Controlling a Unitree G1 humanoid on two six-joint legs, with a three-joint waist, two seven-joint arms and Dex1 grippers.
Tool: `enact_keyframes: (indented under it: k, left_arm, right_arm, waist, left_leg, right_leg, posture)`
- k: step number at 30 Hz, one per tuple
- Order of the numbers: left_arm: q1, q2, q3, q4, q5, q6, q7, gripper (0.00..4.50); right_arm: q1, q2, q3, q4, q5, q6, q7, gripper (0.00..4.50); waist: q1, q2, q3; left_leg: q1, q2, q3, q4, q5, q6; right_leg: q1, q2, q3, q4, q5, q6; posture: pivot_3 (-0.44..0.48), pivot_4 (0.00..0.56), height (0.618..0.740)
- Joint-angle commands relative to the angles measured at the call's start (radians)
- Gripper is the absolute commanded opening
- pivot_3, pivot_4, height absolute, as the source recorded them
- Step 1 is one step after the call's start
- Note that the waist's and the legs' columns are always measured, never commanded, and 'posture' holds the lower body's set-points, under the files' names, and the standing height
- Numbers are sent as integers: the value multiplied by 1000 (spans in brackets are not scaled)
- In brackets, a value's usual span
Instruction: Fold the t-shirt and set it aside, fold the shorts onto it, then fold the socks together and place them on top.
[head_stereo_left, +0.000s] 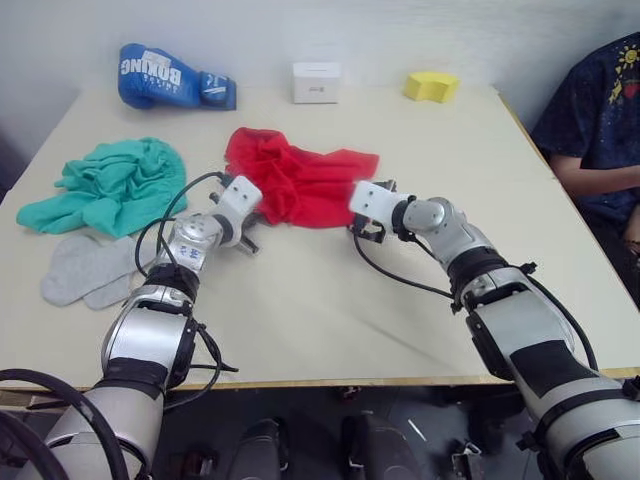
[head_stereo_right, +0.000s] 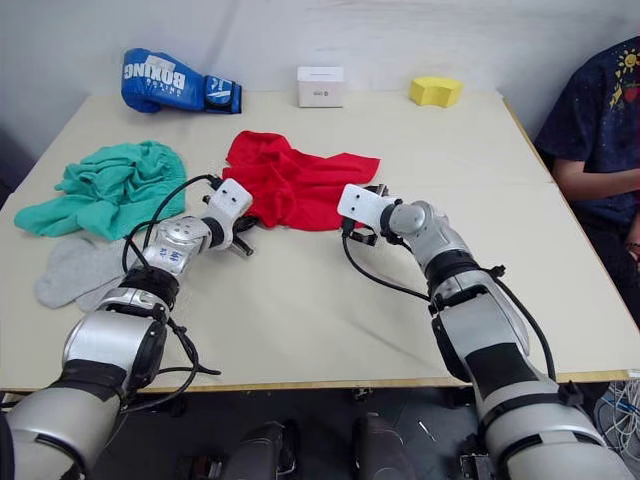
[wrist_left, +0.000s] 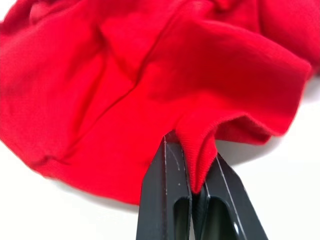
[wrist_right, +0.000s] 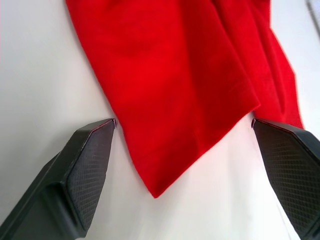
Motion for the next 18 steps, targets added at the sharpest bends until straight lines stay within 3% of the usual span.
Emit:
enact_keyframes:
  k: [1, 7, 8, 12, 18]
  left_arm:
    - [31, 31, 15, -8, 0, 40, -21, 28]
    - [53, 39, 31, -54, -4, 65, -30, 28]
    - [57, 40, 32, -63, -5, 71, -32, 4]
    - [82, 50, 44, -99, -13, 90, -33, 0]
    - [116, 65, 67, -148, -22, 113, -36, 0]
  right_arm:
    - [-24, 49, 44, 42, -44, 30, -14, 4500]
    - [-50, 53, 135, 104, -175, 12, -265, 4500]
    - [-53, 53, 140, 111, -181, 9, -282, 4315]
    - [-56, 57, 157, 129, -196, -3, -304, 3292]
    - [-48, 56, 127, 142, -167, 4, -270, 1167]
  waist:
    - [-6, 0, 0]
    - [-19, -1, 0]
    - [-18, -1, 0]
    - [-14, -1, 0]
    - [-10, -1, 0]
  left_leg:
    - [0, 1, 0, 0, 0, 0]
    - [1, 1, 1, -1, 0, -2]
    - [0, 1, 1, -1, 0, -2]
    - [0, 1, 1, -1, 0, -2]
    - [0, 1, 1, -1, 0, -2]
  right_leg:
    - [0, 0, 0, 0, 0, 0]
    - [-1, 0, 0, 0, 0, 0]
    - [-1, 0, 1, 0, 0, 0]
    - [0, 0, 1, 0, 0, 0]
    - [-1, 0, 1, -1, 0, 0]
  posture:
    - [0, 150, 740]
    - [0, 150, 740]
    - [0, 150, 740]
    - [0, 150, 740]
    - [0, 150, 740]
